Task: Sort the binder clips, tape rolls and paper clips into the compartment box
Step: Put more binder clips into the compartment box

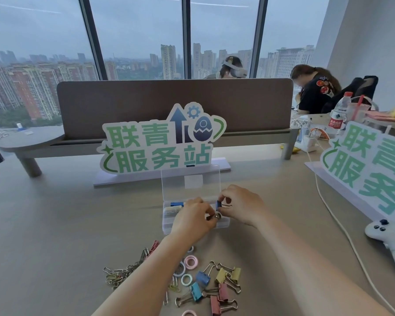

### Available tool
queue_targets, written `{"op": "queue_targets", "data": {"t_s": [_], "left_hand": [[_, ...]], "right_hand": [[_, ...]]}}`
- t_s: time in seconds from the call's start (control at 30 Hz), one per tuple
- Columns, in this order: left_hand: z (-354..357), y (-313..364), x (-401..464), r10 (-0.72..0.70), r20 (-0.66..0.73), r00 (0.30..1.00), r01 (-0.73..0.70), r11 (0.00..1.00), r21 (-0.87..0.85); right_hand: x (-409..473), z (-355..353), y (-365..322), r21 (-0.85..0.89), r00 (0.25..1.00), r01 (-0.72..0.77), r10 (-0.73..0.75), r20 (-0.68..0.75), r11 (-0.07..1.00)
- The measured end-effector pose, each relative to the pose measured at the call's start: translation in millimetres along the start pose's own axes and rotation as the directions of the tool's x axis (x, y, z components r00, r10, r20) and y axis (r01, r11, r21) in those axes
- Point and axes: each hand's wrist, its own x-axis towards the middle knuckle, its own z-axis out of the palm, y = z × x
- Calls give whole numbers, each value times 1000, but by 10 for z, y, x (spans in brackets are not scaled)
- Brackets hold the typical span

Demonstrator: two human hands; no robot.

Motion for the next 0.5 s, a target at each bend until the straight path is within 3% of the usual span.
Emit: {"op": "queue_targets", "data": {"t_s": [0.3, 0.5], "left_hand": [[-33, -29, 52, -32, 66, 997, 34, 999, -28], [-30, -50, 26, -41, 38, 998, 44, 996, -76]], "right_hand": [[105, 29, -31, -63, 996, 58, -53, 69, 996], [138, 1, -81, -73, 991, 86, -78, 106, 994]]}}
